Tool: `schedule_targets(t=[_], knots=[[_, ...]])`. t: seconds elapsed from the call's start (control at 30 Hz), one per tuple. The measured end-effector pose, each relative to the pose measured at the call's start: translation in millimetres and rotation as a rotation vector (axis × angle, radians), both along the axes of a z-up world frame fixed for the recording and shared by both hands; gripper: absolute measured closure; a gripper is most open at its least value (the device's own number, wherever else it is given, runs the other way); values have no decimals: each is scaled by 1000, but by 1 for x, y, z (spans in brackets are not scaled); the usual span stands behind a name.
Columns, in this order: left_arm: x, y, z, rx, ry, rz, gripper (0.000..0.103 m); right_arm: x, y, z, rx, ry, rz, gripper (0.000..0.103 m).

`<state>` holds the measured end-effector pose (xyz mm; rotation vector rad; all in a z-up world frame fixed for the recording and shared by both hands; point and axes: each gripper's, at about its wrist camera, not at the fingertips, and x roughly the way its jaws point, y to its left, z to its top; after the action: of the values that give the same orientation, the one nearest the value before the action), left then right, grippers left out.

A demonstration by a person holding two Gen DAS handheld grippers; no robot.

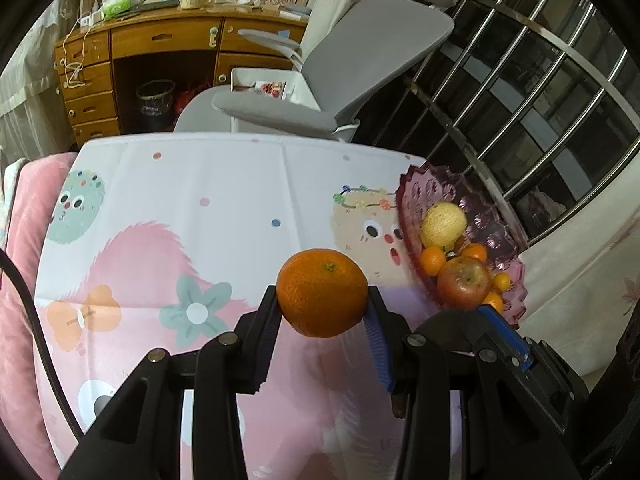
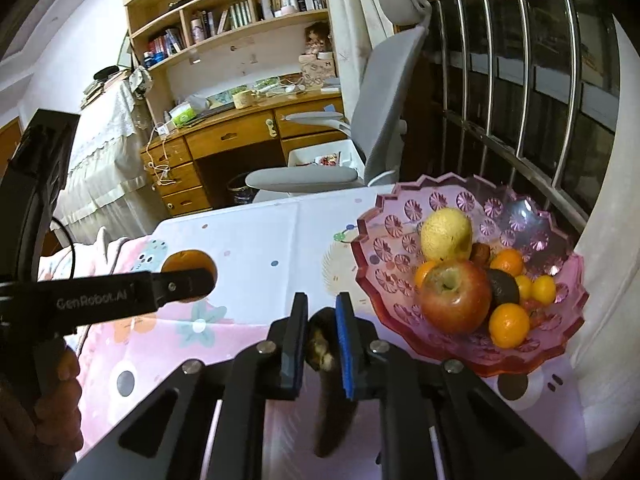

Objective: Organize fruits
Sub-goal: 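Hold the orange in the left gripper while the right gripper grasps the banana, then carry the orange and banana into the pink bowl and open both grippers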

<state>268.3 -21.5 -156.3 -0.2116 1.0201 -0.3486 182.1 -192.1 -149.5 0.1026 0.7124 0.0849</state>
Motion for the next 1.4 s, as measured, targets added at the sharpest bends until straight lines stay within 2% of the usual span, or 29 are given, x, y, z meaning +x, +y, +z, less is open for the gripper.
schedule_targets(t=[0.2,0.27,0.37,0.5,0.7,0.93,1.03,1.1,1.13,1.17,1.4], knots=[[-3,-11,14,-6,-25,0,63,-2,-11,3,21,20,22,94],[-3,-14,16,-5,-25,0,63,-5,-16,6,33,6,26,103],[-4,-18,18,-2,-32,-2,63,-7,-15,18,13,-39,54,103],[-4,-22,18,0,-24,3,63,-5,-15,21,17,-25,100,103],[-2,-17,11,5,-11,17,63,-2,-20,6,71,58,100,103],[1,0,-2,19,9,22,63,20,-12,-29,138,197,53,102],[3,10,-8,20,26,25,63,33,-3,-43,154,258,33,99],[5,18,-12,23,34,30,63,42,3,-53,166,301,25,88],[5,22,-13,24,37,34,63,47,6,-59,168,323,14,78],[6,26,-15,24,43,38,63,50,8,-62,172,332,7,73],[9,49,-22,17,60,58,63,72,21,-87,154,413,-78,68]])
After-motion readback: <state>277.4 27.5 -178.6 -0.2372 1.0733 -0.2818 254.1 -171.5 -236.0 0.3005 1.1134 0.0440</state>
